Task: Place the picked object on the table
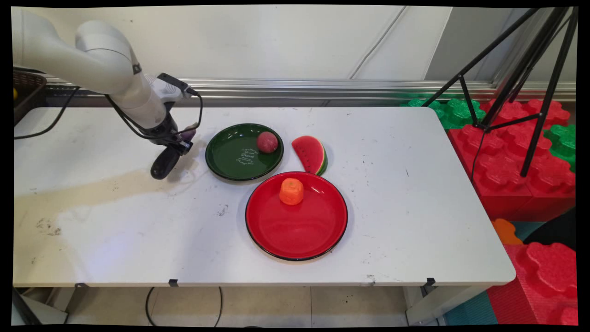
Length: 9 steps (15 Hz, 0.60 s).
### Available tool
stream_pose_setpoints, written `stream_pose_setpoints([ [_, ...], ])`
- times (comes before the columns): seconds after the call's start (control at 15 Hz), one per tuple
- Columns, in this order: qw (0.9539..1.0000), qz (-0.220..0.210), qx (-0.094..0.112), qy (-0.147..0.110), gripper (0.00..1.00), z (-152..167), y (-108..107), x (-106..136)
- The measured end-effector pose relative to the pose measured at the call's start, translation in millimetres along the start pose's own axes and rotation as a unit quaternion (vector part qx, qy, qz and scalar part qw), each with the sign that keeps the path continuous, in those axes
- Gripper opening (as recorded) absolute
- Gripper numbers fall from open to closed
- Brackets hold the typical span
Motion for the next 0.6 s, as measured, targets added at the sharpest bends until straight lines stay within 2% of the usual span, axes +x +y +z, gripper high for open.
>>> stream_pose_setpoints([
  [0.2,1.0,0.006,-0.004,-0.001,0.0,4.8,2.7,1.6],
  [0.27,1.0,0.008,-0.006,-0.001,1.0,6.4,3.6,2.2],
  [0.6,0.9998,0.019,-0.009,0.006,1.0,9.7,4.9,5.6],
])
